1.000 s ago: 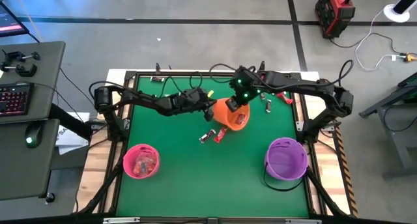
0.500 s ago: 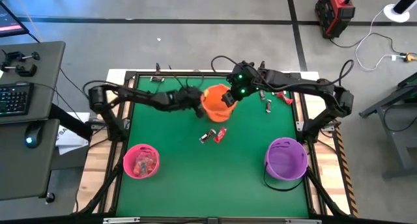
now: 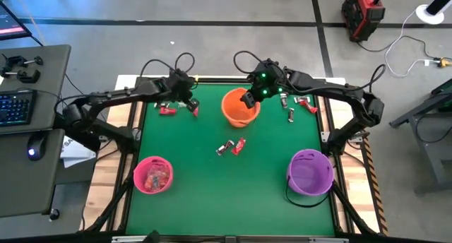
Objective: Sort candy by brand, put in halloween buckets
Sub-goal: Put the green gummy into the pink bucket
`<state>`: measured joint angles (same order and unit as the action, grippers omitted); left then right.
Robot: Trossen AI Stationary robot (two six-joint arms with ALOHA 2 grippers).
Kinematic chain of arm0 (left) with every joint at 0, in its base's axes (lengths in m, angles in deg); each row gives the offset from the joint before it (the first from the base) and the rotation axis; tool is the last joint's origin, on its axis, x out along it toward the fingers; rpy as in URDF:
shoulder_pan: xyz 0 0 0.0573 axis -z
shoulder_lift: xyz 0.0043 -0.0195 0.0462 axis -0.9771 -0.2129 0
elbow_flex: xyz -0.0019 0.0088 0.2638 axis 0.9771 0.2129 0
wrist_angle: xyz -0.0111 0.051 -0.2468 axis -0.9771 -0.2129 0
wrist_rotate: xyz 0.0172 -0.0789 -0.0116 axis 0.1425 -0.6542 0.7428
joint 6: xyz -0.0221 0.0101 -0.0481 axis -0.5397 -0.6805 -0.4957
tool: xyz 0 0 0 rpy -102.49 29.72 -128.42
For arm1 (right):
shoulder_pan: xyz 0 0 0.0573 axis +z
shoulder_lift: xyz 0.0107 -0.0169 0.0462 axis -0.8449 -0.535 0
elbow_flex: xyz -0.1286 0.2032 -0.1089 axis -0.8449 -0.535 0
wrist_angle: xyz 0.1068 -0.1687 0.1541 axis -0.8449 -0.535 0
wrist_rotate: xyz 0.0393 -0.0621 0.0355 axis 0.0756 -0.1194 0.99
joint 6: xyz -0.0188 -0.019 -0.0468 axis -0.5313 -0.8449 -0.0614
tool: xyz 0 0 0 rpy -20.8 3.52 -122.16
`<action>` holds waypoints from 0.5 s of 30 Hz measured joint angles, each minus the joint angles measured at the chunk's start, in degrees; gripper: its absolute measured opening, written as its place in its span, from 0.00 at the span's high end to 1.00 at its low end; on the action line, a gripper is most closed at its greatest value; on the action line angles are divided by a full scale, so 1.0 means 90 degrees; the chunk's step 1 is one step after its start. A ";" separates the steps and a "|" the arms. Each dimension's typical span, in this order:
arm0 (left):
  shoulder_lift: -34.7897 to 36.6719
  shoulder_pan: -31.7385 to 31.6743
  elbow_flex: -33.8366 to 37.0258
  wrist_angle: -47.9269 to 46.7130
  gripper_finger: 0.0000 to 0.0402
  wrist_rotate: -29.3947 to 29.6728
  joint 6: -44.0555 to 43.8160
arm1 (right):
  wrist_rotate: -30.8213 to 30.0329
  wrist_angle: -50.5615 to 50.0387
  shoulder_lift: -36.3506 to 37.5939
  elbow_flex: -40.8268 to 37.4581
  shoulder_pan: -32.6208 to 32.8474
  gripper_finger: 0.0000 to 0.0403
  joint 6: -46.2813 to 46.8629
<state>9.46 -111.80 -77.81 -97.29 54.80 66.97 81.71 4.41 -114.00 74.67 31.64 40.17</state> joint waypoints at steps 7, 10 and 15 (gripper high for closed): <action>-0.0917 -0.0684 -0.0696 -0.1334 0.65 -0.0492 0.0617 | -0.0002 -0.0011 0.0000 0.0000 0.0009 1.00 -0.0023; -0.1499 -0.0807 -0.1072 -0.1687 0.53 -0.0579 0.0674 | -0.0007 -0.0012 0.0000 0.0000 0.0015 1.00 -0.0142; -0.2552 -0.0847 -0.1559 -0.1926 0.40 -0.0968 0.0989 | -0.0058 -0.0017 0.0000 0.0000 0.0015 1.00 -0.0190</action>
<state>-13.51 -119.42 -91.83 -114.62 46.09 75.87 81.19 4.26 -114.00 74.67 31.77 38.46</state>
